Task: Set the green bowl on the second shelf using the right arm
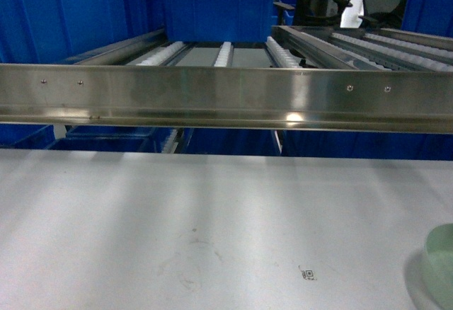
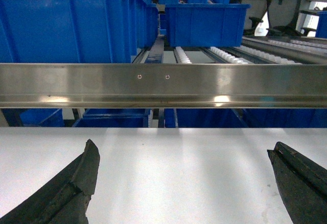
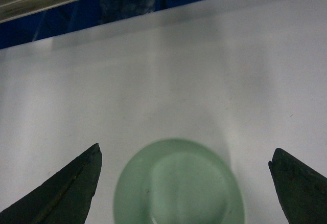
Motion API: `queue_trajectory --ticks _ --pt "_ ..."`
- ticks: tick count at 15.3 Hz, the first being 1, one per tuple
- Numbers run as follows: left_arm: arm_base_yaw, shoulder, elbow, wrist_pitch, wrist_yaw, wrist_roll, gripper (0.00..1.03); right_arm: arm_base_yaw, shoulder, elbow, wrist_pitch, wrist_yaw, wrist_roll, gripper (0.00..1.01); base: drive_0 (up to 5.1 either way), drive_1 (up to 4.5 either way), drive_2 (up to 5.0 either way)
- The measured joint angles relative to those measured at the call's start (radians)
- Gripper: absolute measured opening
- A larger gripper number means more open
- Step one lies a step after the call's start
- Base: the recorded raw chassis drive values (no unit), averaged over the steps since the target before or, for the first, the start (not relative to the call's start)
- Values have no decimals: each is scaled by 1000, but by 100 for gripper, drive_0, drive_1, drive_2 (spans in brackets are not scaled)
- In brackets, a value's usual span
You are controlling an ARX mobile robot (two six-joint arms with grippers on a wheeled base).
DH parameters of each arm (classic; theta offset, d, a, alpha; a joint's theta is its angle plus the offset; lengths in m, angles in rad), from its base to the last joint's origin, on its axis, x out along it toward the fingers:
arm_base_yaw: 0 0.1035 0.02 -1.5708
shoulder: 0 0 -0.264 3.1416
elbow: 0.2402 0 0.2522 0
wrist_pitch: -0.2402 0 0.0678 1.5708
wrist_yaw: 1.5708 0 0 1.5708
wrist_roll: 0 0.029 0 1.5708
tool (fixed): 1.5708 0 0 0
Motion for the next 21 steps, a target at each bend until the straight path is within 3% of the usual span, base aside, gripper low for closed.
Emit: queue_trajectory --ticks 1,4,6,9,13,15,17,21 --pt "0 0 0 0 0 0 98 1 16 9 -13 43 -40 98 0 0 0" --pt "0 0 0 0 0 0 98 1 80 -51 -15 55 -156 98 0 0 0" --pt "0 0 0 0 0 0 98 2 178 -81 24 50 -190 98 0 0 0" --pt "0 0 0 0 0 0 98 21 258 -86 101 74 -159 98 0 0 0" --pt "0 0 0 0 0 0 98 18 233 -120 89 94 -148 43 0 0 0" --pt "0 0 0 0 0 0 98 18 221 -128 97 87 -144 23 0 0 0" --pt "0 0 0 0 0 0 98 39 158 -155 109 68 -110 3 0 0 0" --pt "0 0 0 0 0 0 98 94 30 -156 129 43 -49 2 0 0 0"
